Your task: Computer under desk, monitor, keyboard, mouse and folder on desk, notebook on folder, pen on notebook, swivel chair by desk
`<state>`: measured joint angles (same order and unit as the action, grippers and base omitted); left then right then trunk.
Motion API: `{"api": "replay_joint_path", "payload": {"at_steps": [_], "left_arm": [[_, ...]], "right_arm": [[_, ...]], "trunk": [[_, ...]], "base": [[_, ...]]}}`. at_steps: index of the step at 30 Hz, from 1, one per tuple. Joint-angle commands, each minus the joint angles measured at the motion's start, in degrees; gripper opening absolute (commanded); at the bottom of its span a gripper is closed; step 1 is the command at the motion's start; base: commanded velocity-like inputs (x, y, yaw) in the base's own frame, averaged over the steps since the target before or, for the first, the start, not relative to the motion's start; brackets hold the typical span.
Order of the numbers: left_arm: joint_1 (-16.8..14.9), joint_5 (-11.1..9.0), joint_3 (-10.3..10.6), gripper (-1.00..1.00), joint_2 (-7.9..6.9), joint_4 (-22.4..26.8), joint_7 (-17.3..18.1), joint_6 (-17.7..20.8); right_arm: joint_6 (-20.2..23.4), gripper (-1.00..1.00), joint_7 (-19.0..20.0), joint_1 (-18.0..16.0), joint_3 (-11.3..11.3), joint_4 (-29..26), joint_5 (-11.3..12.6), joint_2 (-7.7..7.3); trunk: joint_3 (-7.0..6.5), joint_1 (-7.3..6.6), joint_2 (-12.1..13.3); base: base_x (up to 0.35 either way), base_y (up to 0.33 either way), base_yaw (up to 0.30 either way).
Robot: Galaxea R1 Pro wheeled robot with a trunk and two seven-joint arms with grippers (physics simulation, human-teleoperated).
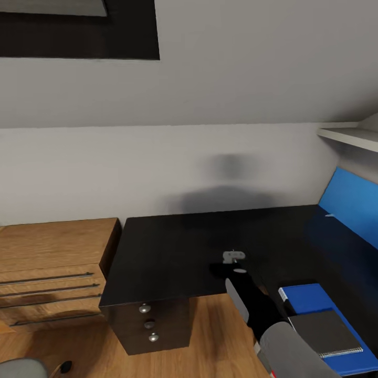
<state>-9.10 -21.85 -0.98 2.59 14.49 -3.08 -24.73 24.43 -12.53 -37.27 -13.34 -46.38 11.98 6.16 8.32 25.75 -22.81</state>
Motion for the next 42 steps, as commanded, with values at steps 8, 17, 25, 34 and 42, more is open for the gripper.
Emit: {"api": "replay_joint_path", "payload": {"at_steps": [8,17,25,34,42], "left_arm": [[-0.07,0.17,-0.11,1.00,0.34,0.01,-0.33,-0.15],[-0.07,0.14,-0.16,1.00,0.31,0.01,-0.35,-0.15],[-0.08,0.14,-0.16,1.00,0.31,0.00,-0.32,-0.15],[-0.04,0.04,-0.16,1.00,0.15,-0.67,-0.21,-0.18],[-0.07,0.66,0.59,1.00,0.40,-1.91,-0.28,0.12]], "right_arm": [[1.24,1.00,-0.62,-0.43,-0.27,-1.15,0.43,-1.27],[1.24,1.00,-0.65,-0.34,-0.28,-0.85,0.41,-1.68],[1.16,1.00,-0.64,-0.34,-0.28,0.80,0.51,-1.59],[1.15,1.00,-0.65,-0.34,-0.21,1.01,0.51,-1.71],[1.22,1.00,-0.71,-0.34,-0.15,1.01,0.46,-1.76]], "trunk": [[0.12,0.03,-0.12],[0.12,0.03,-0.12],[0.12,0.03,-0.12],[0.12,0.03,-0.12],[0.12,0.03,-0.12]], "base": [[0.000,0.000,0.000],[0.064,0.000,0.000],[0.190,0.000,0.000],[0.017,0.000,0.000],[0.001,0.000,0.000]]}}
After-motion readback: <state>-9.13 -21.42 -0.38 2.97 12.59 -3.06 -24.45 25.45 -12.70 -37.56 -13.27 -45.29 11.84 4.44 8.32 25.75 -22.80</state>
